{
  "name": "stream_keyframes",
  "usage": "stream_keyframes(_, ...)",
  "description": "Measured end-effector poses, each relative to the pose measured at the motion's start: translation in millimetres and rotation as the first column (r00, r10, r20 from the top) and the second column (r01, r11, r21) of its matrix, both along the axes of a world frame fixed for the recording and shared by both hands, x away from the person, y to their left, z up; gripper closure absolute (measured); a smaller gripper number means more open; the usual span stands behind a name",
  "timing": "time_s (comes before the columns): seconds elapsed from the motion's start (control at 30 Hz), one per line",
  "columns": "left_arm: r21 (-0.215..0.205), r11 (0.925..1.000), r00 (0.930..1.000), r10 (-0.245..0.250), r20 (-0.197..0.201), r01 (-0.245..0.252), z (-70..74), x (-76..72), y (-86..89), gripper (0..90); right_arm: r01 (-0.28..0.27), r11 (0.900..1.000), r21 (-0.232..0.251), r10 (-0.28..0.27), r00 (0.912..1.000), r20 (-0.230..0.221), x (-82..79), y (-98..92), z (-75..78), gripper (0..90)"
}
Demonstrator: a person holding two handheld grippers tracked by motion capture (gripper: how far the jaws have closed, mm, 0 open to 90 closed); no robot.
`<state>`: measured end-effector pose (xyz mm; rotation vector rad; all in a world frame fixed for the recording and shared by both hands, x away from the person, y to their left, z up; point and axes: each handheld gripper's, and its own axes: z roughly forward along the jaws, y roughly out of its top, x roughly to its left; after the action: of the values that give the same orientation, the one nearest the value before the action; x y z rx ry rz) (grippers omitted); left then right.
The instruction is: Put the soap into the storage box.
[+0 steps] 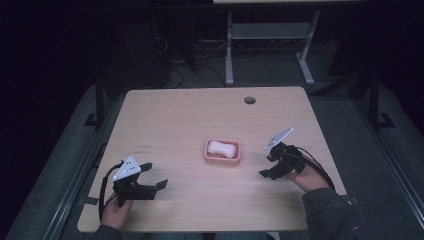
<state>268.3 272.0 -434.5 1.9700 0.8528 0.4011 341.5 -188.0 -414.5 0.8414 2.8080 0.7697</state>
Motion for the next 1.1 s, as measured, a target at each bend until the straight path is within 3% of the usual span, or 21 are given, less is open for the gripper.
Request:
stream_keyframes(0.37, 0.010, 0.9999, 1.0000, -0.006, 0.002, 0.006, -0.7, 0.2, -0.3, 14.5, 0.031, 0.999, 0.024, -0.030, 0.9994, -0.017, -14.2, -13.0, -10.5, 32.9)
stream_keyframes(1.1, 0.018, 0.9998, 0.9999, -0.008, -0.011, 0.008, -1.7, 0.4, -2.5, 14.5, 0.092, 0.994, 0.065, -0.094, 0.9954, 0.020, -45.9, -36.2, -16.2, 32.3)
